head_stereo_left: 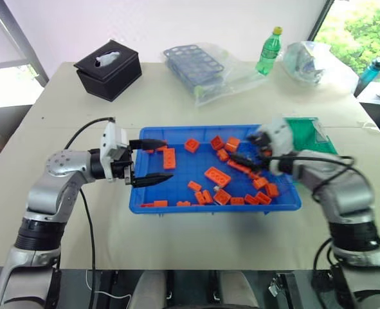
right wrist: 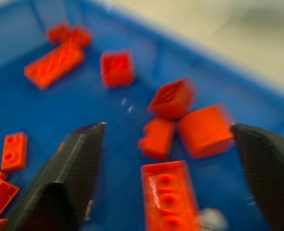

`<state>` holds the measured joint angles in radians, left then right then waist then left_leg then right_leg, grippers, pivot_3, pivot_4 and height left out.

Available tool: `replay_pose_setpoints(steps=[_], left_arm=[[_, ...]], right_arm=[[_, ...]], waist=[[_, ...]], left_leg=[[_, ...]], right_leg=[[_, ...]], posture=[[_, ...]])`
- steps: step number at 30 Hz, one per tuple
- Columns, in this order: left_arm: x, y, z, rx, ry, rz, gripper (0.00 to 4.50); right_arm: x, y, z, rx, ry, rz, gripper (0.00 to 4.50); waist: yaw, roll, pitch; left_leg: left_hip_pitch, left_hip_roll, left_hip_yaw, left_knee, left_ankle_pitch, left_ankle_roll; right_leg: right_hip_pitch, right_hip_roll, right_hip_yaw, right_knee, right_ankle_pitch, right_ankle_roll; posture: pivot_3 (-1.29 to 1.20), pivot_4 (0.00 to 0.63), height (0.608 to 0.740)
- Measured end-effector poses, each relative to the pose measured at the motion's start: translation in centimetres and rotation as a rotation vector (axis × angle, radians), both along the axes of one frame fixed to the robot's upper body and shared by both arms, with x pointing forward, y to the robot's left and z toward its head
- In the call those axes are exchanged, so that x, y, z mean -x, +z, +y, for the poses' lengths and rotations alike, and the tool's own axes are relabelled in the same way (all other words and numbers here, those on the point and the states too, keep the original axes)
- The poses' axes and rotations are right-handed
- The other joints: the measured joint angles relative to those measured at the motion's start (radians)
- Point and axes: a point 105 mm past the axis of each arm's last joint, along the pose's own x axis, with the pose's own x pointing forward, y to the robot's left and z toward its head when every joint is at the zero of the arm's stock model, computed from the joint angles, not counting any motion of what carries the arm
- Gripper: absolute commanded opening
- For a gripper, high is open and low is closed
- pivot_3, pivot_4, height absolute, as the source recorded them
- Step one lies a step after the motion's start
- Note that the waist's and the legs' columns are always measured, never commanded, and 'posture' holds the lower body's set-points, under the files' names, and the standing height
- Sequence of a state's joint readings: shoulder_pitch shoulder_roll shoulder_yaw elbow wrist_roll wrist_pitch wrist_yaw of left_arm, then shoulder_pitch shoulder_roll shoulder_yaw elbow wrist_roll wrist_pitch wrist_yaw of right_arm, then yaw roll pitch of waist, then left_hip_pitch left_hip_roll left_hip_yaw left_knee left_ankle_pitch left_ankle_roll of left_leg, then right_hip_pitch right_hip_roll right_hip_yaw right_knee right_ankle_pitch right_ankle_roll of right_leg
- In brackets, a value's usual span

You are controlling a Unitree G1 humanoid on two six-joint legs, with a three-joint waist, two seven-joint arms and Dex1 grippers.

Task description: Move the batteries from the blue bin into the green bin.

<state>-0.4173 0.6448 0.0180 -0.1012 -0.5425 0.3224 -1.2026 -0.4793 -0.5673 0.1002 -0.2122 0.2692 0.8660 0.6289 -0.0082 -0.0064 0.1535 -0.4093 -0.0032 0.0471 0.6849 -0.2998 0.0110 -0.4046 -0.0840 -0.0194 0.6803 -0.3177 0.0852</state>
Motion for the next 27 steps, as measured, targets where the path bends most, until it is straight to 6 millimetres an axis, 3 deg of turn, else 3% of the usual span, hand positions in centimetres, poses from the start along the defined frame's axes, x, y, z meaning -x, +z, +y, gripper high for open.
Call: replay_pose_setpoints(steps=[4, 12, 17, 21, 27], left_arm=[[-0.1, -0.1, 0.1, -0.010, 0.015, 0.000, 4.50], [-0.2, -0.2, 0.2, -0.011, 0.027, 0.000, 4.50], [-0.2, -0.3, 0.3, -0.012, 0.037, 0.002, 4.50], [-0.3, -0.3, 0.3, -0.011, 0.039, 0.001, 4.50], [-0.3, -0.2, 0.3, -0.009, 0.041, -0.001, 4.50]], right_arm=[[0.8, -1.7, 1.8, 0.041, 0.080, 0.053, 4.26], [1.7, -2.4, 3.1, 0.041, 0.122, 0.093, 4.26], [1.3, -1.7, 2.9, 0.043, 0.097, 0.062, 4.26], [1.0, 0.3, 2.6, 0.048, 0.089, 0.014, 4.26], [2.9, 1.5, 3.1, 0.062, 0.143, 0.035, 4.26]], waist=[[-0.003, 0.000, 0.000], [-0.004, 0.000, 0.000], [-0.005, 0.000, 0.000], [-0.005, 0.000, 0.000], [-0.004, 0.000, 0.000]], left_leg=[[0.000, -0.001, 0.000, 0.000, 0.000, 0.000], [0.000, -0.001, 0.000, 0.000, 0.000, 0.000], [0.000, -0.001, 0.000, 0.000, 0.000, 0.000], [0.000, -0.001, 0.000, 0.000, 0.000, 0.000], [0.000, -0.001, 0.000, 0.000, -0.001, 0.002]], right_leg=[[0.000, -0.001, 0.000, 0.000, 0.000, 0.000], [0.000, 0.000, 0.000, 0.000, 0.000, 0.000], [0.000, 0.000, 0.000, 0.000, 0.000, 0.000], [0.000, 0.000, 0.000, 0.000, 0.000, 0.000], [0.000, -0.001, 0.000, 0.000, 0.000, 0.000]], posture=[[0.00, 0.150, 0.716], [0.00, 0.150, 0.716], [0.00, 0.150, 0.716], [0.00, 0.150, 0.716], [0.00, 0.150, 0.716]])
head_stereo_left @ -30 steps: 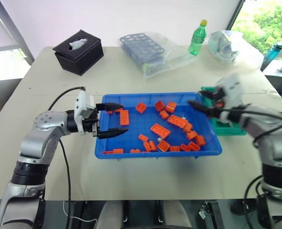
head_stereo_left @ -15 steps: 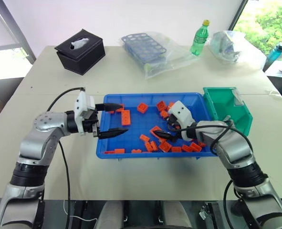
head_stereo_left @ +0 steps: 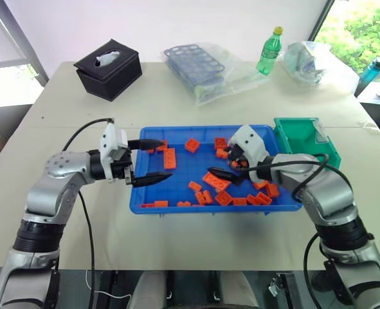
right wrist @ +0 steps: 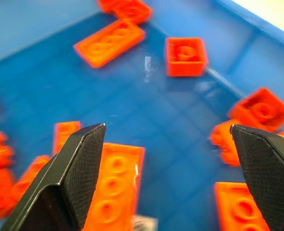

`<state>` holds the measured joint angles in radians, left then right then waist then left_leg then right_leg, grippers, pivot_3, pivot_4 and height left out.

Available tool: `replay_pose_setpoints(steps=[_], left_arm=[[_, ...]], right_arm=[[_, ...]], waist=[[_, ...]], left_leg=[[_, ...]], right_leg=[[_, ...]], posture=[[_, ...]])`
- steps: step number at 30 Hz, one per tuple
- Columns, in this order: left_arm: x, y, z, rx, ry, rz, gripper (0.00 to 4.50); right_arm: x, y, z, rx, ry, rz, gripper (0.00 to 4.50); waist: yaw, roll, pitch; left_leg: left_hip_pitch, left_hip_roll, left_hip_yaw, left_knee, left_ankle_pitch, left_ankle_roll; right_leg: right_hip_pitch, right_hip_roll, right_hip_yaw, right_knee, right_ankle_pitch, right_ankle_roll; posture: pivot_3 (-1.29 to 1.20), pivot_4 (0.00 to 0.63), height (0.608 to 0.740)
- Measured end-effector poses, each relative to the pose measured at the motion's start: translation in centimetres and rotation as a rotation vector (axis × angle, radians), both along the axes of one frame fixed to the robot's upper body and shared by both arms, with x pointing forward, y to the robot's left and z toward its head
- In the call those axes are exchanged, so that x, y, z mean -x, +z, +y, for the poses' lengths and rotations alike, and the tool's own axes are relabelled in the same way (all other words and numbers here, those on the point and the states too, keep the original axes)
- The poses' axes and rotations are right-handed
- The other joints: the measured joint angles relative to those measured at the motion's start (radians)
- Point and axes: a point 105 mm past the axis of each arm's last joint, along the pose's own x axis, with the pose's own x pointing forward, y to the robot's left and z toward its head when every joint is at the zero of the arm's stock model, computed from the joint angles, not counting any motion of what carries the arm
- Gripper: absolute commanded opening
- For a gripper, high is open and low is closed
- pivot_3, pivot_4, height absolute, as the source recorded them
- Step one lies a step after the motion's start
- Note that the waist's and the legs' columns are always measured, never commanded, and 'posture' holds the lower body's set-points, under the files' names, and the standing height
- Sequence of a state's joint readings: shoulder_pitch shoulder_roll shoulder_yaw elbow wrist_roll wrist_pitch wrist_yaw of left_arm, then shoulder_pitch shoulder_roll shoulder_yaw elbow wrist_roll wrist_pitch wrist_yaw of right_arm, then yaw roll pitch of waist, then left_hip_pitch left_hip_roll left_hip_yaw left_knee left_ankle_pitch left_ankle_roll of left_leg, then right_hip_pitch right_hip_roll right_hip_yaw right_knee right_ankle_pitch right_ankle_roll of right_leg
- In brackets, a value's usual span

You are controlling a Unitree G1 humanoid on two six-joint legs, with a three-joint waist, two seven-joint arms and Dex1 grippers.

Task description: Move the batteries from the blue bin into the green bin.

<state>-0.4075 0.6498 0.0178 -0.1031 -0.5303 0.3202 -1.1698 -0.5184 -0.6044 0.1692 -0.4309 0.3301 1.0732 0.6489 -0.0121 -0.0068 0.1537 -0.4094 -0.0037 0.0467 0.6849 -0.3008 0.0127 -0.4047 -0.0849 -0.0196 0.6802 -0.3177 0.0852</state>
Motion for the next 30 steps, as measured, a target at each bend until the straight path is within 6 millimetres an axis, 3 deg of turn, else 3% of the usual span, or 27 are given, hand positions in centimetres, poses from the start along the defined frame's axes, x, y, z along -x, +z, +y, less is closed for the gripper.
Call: replay_pose_setpoints(steps=[7, 18, 19, 21, 22, 25, 26, 30], left_arm=[[0.1, 0.0, -0.1, 0.000, -0.009, 0.000, 4.50], [0.0, 0.6, -0.4, 0.007, -0.030, -0.014, 4.50], [0.1, 0.6, -0.5, 0.006, -0.034, -0.013, 4.50], [0.1, 0.6, -0.5, 0.006, -0.039, -0.013, 4.50], [0.2, 0.6, -0.5, 0.005, -0.042, -0.012, 4.50], [0.3, 0.6, -0.6, 0.002, -0.049, -0.007, 4.50], [0.4, 0.6, -0.6, 0.000, -0.054, -0.008, 4.50], [0.5, 0.7, -0.8, -0.002, -0.063, -0.009, 4.50]], right_arm=[[1.8, -0.7, 0.1, 0.043, 0.043, 0.095, 4.26], [2.0, -3.4, -0.3, 0.094, 0.027, 0.155, 4.26], [1.9, -3.4, -0.3, 0.093, 0.026, 0.151, 3.77], [1.8, -3.4, -0.3, 0.091, 0.025, 0.144, 3.32], [1.7, -3.5, -0.4, 0.091, 0.022, 0.146, 2.71], [1.6, -3.6, -0.2, 0.079, 0.020, 0.152, 1.41], [1.6, -3.5, 0.0, 0.067, 0.020, 0.150, 1.22], [0.9, -1.9, 0.8, 0.012, 0.019, 0.114, 1.23]], waist=[[-0.001, 0.000, 0.000], [-0.001, 0.000, 0.000], [-0.001, 0.000, 0.000], [-0.001, 0.000, 0.000], [-0.001, 0.000, 0.000], [-0.001, 0.000, 0.000], [-0.001, 0.000, 0.000], [-0.002, 0.000, 0.000]], left_leg=[[0.000, 0.000, 0.000, 0.000, -0.002, 0.003], [0.000, 0.000, 0.000, 0.000, -0.001, 0.002], [0.000, 0.000, 0.000, 0.000, -0.001, 0.002], [0.000, 0.000, 0.000, 0.000, -0.001, 0.002], [0.000, 0.000, 0.000, 0.000, -0.001, 0.002], [0.000, 0.000, 0.000, 0.000, -0.001, 0.001], [0.000, 0.000, 0.000, 0.000, 0.000, 0.001], [0.000, 0.000, 0.000, 0.000, 0.000, -0.001]], right_leg=[[0.000, 0.000, 0.000, 0.000, 0.000, 0.000], [0.000, 0.000, 0.000, 0.000, 0.000, 0.000], [0.000, 0.000, 0.000, 0.000, 0.000, 0.000], [0.000, 0.000, 0.000, 0.000, 0.000, 0.000], [0.000, 0.000, 0.000, 0.000, 0.000, 0.000], [0.000, 0.000, 0.000, 0.000, 0.000, 0.000], [0.000, 0.000, 0.000, 0.000, 0.000, 0.000], [0.000, 0.000, 0.000, 0.000, 0.000, 0.000]], posture=[[0.00, 0.150, 0.716], [0.00, 0.150, 0.716], [0.00, 0.150, 0.716], [0.00, 0.150, 0.716], [0.00, 0.150, 0.716], [0.00, 0.150, 0.716], [0.00, 0.150, 0.716], [0.00, 0.150, 0.716]])
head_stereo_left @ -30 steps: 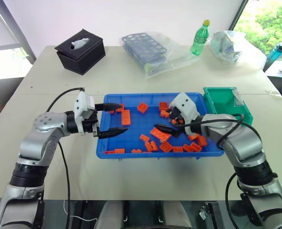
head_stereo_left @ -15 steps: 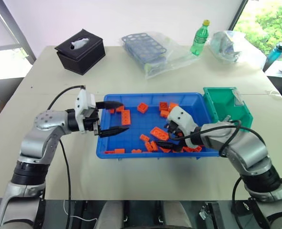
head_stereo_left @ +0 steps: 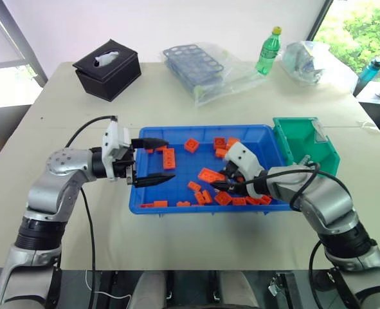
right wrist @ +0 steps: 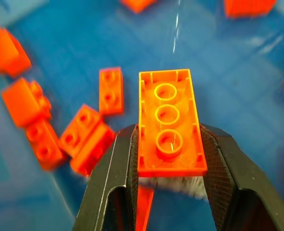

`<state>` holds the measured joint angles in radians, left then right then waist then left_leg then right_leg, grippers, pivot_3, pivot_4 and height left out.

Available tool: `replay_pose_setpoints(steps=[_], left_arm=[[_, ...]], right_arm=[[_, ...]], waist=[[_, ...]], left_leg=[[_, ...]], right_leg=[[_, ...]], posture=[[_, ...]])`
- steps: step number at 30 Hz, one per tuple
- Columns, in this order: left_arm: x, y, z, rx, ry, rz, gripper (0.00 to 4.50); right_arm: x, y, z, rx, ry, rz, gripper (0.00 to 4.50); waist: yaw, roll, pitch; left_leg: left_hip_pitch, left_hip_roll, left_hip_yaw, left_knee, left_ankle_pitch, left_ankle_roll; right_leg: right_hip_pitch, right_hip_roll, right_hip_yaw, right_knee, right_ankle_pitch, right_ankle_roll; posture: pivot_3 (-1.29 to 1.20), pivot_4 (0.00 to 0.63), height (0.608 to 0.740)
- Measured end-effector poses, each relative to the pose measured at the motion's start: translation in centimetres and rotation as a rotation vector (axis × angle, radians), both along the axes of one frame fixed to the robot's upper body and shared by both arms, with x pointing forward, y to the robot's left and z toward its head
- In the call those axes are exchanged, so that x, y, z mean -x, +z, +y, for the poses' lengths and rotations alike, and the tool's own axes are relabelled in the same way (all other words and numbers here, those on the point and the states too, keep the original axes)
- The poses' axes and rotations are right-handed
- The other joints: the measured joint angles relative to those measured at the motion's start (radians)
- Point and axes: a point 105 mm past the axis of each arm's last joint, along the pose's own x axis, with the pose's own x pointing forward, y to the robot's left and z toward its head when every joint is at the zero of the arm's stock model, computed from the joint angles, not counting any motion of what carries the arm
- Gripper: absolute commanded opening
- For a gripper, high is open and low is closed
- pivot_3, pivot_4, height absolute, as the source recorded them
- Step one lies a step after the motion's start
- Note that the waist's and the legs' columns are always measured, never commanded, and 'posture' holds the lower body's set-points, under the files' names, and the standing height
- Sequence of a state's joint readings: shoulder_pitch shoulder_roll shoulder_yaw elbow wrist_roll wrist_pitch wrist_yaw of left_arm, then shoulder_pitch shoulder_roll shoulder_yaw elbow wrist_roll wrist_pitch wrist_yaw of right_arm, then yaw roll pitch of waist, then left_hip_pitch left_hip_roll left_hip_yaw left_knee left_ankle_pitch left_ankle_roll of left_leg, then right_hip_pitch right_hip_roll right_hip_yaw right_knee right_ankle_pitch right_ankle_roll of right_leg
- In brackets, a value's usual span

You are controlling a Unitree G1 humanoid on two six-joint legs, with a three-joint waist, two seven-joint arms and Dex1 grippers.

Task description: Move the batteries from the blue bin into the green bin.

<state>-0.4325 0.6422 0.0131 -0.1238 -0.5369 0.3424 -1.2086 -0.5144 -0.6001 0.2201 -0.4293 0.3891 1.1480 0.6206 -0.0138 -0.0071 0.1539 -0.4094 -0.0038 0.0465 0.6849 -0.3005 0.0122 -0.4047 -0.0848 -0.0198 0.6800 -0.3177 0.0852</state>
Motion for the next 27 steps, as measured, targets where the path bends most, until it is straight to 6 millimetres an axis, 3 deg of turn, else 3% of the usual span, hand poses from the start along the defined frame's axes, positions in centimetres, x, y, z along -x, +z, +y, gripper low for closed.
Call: replay_pose_setpoints(steps=[3, 6, 9, 15, 18, 22, 27], left_arm=[[0.0, 0.0, -0.1, 0.006, -0.001, 0.001, 4.50], [0.0, 0.0, -0.1, 0.007, 0.001, 0.001, 4.50], [-0.1, 0.0, -0.4, 0.016, -0.001, 0.000, 4.50], [-0.1, -0.1, -0.6, 0.015, -0.004, 0.003, 4.50], [-0.1, -0.1, -0.6, 0.014, -0.005, 0.003, 4.50], [-0.1, -0.1, -0.6, 0.014, -0.006, 0.003, 4.50], [-0.1, -0.1, -0.7, 0.014, -0.005, 0.002, 4.50]], right_arm=[[-0.7, 1.5, 0.5, -0.015, -0.001, -0.052, 1.23], [-1.3, 1.5, 1.0, -0.043, -0.005, -0.051, 1.23], [-3.3, 1.9, 2.5, -0.070, -0.011, -0.095, 1.23], [-6.2, 0.3, 3.5, -0.033, -0.041, -0.121, 4.12], [-6.6, 1.2, 2.9, 0.036, 0.058, -0.176, 4.12], [-6.5, 4.0, 0.3, 0.122, 0.261, -0.274, 4.12], [-4.6, 3.4, -2.1, 0.192, 0.514, -0.233, 4.12]], waist=[[0.000, 0.000, 0.000], [0.001, 0.000, 0.000], [-0.003, 0.000, 0.000], [0.000, 0.000, 0.000], [0.001, 0.000, 0.001], [0.000, -0.001, 0.001], [-0.003, -0.001, 0.001]], left_leg=[[0.000, 0.000, 0.000, 0.000, 0.000, 0.000], [0.000, 0.000, 0.000, 0.000, 0.000, 0.000], [0.000, 0.000, 0.000, 0.000, 0.001, -0.001], [0.000, 0.000, 0.000, 0.000, 0.001, -0.001], [-0.001, -0.001, 0.000, 0.000, 0.001, -0.001], [-0.001, -0.001, 0.000, 0.000, 0.000, -0.001], [-0.001, -0.001, 0.000, 0.000, 0.000, -0.001]], right_leg=[[0.000, 0.000, 0.000, 0.000, 0.000, 0.000], [0.000, 0.000, 0.000, 0.000, 0.000, 0.000], [0.000, 0.001, 0.000, 0.000, 0.000, 0.000], [-0.001, 0.001, 0.000, 0.001, 0.000, 0.000], [-0.001, -0.001, -0.001, 0.000, 0.000, 0.000], [0.000, -0.001, -0.002, 0.000, 0.000, 0.000], [0.000, -0.001, -0.002, 0.000, 0.000, 0.000]], posture=[[0.00, 0.150, 0.716], [0.00, 0.150, 0.716], [0.00, 0.150, 0.716], [0.00, 0.150, 0.716], [0.00, 0.150, 0.716], [0.00, 0.150, 0.716], [0.00, 0.150, 0.716]])
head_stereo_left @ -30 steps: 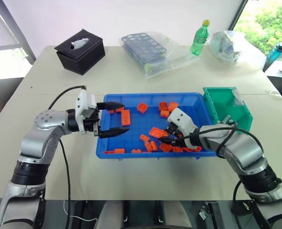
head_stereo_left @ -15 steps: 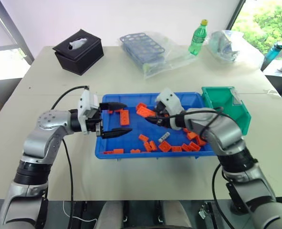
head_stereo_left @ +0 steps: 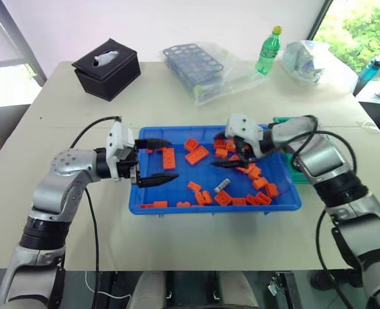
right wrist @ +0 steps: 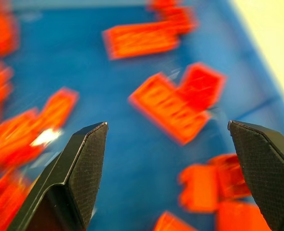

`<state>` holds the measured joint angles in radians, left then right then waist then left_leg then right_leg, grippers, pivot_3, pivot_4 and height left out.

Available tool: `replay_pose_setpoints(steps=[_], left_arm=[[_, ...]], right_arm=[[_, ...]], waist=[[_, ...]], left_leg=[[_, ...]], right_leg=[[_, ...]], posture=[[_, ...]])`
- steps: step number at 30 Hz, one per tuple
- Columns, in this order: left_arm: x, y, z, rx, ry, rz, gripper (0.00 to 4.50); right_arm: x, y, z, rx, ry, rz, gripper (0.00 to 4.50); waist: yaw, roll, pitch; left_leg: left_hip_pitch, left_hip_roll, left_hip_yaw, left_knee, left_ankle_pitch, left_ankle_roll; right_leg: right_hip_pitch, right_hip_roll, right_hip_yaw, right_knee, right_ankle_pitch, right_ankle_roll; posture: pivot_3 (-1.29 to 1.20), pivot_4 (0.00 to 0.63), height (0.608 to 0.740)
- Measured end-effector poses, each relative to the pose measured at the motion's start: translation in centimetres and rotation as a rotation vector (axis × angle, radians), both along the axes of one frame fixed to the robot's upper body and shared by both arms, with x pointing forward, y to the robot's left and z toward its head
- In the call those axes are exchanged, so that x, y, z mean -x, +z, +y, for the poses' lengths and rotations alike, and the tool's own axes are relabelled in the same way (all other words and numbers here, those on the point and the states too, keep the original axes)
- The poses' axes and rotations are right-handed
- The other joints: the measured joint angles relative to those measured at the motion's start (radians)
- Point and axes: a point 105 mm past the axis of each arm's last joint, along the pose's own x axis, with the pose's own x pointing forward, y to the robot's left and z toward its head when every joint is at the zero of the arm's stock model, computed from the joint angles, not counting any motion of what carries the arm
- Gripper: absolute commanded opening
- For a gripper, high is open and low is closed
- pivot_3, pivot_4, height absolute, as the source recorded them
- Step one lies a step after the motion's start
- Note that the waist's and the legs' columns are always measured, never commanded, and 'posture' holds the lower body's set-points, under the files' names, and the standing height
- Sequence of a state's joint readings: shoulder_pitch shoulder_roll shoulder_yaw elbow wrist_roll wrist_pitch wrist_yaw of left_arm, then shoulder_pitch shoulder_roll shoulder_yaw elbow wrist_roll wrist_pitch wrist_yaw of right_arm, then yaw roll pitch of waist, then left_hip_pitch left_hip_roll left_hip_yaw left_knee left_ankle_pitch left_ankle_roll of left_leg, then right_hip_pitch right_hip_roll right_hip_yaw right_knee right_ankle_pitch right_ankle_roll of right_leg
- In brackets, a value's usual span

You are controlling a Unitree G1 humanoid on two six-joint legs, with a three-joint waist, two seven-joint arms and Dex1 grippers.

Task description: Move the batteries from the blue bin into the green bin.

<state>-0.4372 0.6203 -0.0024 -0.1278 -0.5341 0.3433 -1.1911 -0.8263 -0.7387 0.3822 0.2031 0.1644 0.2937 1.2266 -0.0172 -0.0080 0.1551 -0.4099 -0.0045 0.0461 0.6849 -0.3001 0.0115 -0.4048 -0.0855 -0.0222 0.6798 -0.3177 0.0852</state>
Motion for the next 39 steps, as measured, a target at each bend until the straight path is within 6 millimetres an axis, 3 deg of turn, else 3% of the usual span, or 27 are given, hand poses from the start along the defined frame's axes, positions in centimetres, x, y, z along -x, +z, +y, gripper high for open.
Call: replay_pose_setpoints(steps=[3, 8, 14, 24, 27, 33, 34, 39], left_arm=[[0.0, 0.1, 0.0, 0.000, 0.002, -0.004, 4.50], [0.1, 0.1, -0.1, -0.001, 0.009, -0.010, 4.50], [0.1, 0.1, 0.0, -0.004, 0.012, -0.011, 4.50], [0.1, 0.2, -0.1, -0.004, 0.010, -0.016, 4.50], [0.0, 0.5, -0.1, -0.004, 0.007, -0.025, 4.50], [0.0, 0.5, -0.1, -0.003, 0.008, -0.026, 4.50], [0.0, 0.5, -0.1, -0.003, 0.009, -0.025, 4.50], [-0.1, 0.4, -0.1, -0.001, 0.014, -0.019, 4.50]], right_arm=[[0.4, -1.1, -1.7, 0.087, 0.064, -0.018, 4.12], [0.7, -4.8, -3.8, 0.208, 0.108, -0.018, 4.12], [0.5, -4.8, -4.0, 0.198, 0.126, -0.060, 4.12], [1.2, -5.3, -1.9, 0.145, 0.203, -0.078, 4.12], [1.5, -5.6, -1.5, 0.150, 0.235, -0.057, 3.31], [2.1, -6.2, -1.4, 0.157, 0.261, -0.012, 0.27], [2.1, -6.1, -1.3, 0.155, 0.262, -0.012, 0.03], [2.3, -6.1, -0.9, 0.122, 0.219, -0.006, 0.04]], waist=[[0.001, 0.000, 0.000], [0.001, 0.000, 0.000], [0.002, 0.000, 0.000], [0.002, 0.000, 0.000], [0.002, 0.000, 0.000], [0.002, 0.000, 0.000], [0.002, 0.000, 0.000], [0.003, 0.000, 0.000]], left_leg=[[0.000, 0.000, 0.000, 0.000, 0.000, 0.000], [0.000, 0.000, 0.000, 0.000, 0.000, 0.000], [0.001, 0.001, 0.000, 0.001, 0.000, -0.001], [0.002, 0.001, -0.001, 0.001, 0.001, -0.001], [0.002, 0.001, -0.001, 0.001, 0.001, -0.001], [0.002, 0.000, -0.002, 0.002, 0.001, -0.001], [0.002, 0.001, -0.003, 0.002, 0.001, -0.001], [0.002, 0.000, -0.003, 0.002, 0.001, -0.001]], right_leg=[[0.000, 0.000, 0.000, 0.000, 0.000, 0.000], [0.000, -0.001, 0.000, 0.000, 0.000, 0.000], [0.001, -0.001, -0.001, 0.000, 0.000, 0.000], [0.003, -0.001, -0.002, 0.000, 0.000, 0.000], [0.003, -0.001, -0.002, 0.000, 0.000, 0.000], [0.004, -0.001, -0.004, 0.000, 0.000, 0.000], [0.004, -0.001, -0.004, 0.000, 0.000, 0.000], [0.004, -0.001, -0.004, 0.000, 0.000, 0.000]], posture=[[0.00, 0.150, 0.716], [0.00, 0.150, 0.716], [0.00, 0.150, 0.716], [0.00, 0.150, 0.716], [0.00, 0.150, 0.716], [0.00, 0.150, 0.716], [0.00, 0.150, 0.716], [0.00, 0.150, 0.716]])
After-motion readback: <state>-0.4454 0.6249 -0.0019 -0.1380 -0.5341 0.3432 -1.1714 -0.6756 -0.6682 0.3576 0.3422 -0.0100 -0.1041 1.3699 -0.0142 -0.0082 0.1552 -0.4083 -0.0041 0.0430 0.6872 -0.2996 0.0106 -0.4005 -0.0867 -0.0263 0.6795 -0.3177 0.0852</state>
